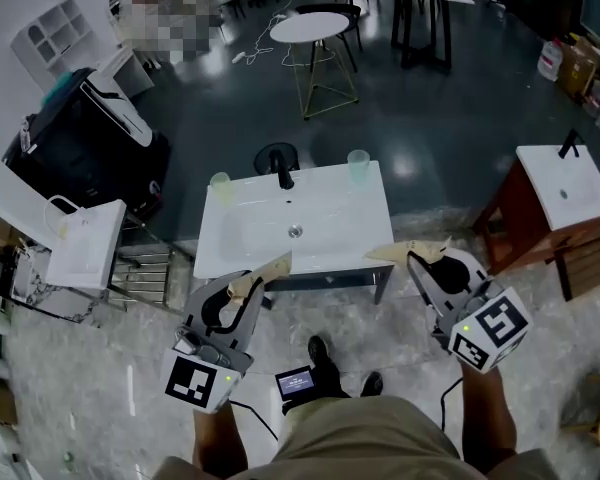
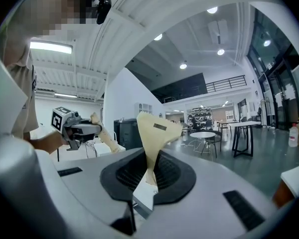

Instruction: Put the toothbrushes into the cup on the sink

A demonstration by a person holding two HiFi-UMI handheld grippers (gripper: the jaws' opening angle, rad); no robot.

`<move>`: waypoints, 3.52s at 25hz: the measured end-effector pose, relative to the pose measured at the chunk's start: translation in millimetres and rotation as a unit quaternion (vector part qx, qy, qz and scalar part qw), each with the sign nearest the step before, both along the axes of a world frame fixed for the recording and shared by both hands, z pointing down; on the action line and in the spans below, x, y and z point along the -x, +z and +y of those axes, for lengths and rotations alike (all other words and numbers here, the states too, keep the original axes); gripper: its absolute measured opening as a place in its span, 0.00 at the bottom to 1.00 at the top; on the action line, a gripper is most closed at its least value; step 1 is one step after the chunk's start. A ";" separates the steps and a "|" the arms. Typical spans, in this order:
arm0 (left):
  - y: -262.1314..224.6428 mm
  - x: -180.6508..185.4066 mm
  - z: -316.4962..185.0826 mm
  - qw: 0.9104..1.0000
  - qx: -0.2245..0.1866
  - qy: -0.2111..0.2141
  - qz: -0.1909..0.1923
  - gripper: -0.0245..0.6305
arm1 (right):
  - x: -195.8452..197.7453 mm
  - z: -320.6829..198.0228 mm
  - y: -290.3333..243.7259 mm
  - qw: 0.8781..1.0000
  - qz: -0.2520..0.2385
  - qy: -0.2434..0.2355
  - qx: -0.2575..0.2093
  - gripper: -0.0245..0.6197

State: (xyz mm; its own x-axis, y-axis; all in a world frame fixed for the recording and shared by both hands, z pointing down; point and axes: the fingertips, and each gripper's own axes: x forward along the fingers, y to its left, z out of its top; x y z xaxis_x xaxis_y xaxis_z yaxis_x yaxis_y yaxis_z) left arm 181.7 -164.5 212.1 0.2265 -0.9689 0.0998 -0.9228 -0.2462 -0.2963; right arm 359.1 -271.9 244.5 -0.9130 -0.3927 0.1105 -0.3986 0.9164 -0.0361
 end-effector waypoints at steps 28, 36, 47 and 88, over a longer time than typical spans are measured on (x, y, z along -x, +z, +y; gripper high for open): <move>138.5 196.3 -239.3 0.993 0.102 0.024 0.058 0.13 | 185.0 -359.8 177.4 0.986 0.077 0.147 0.026 0.08; 181.2 229.5 -263.0 0.989 0.129 0.016 0.070 0.13 | 209.5 -412.2 255.0 0.978 0.118 0.168 0.047 0.08; 216.4 255.1 -281.7 0.986 0.146 0.013 0.080 0.13 | 229.2 -439.9 327.8 0.967 0.173 0.172 0.080 0.08; 74.8 131.3 -138.8 0.998 0.048 -0.034 0.018 0.13 | 66.7 -215.9 101.5 0.979 0.082 0.185 -0.040 0.38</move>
